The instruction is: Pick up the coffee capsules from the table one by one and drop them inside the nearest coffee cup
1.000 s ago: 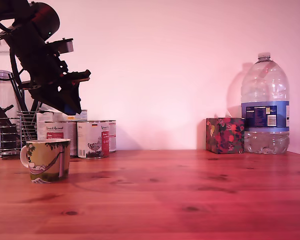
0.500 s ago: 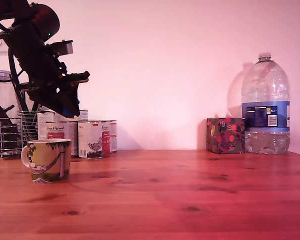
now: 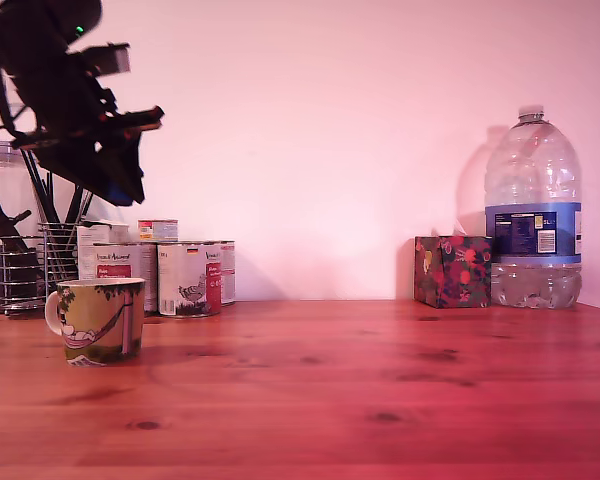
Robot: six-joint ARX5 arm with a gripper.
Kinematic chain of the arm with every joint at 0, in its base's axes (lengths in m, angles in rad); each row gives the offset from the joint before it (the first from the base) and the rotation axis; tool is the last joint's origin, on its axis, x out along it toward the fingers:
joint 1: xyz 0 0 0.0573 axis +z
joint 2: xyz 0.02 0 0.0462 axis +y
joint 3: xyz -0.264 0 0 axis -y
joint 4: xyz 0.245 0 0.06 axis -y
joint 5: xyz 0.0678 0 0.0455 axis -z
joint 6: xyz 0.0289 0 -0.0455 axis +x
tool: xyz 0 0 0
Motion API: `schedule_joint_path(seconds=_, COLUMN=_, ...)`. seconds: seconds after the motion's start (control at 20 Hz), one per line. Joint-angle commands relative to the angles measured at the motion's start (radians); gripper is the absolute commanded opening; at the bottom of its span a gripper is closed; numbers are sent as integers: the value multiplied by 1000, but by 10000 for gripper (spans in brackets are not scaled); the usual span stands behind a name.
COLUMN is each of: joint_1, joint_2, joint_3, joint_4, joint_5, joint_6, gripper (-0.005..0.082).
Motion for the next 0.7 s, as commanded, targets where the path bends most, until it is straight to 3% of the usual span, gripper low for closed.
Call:
schedule_joint_path(seconds=0.0, joint_1=14, joint_2=-46, joint_3=-80, joint_4=18, joint_5=0, joint_6=3, gripper=196)
schedule_joint_path(seconds=0.3, joint_1=40, joint_2=-156, joint_3=-232, joint_4=46, joint_5=0, joint_6=2, gripper=196)
schedule_joint_path(seconds=0.65, joint_1=39, joint_2=-169, joint_3=-246, joint_4=45, joint_5=-6, joint_6=0, gripper=196)
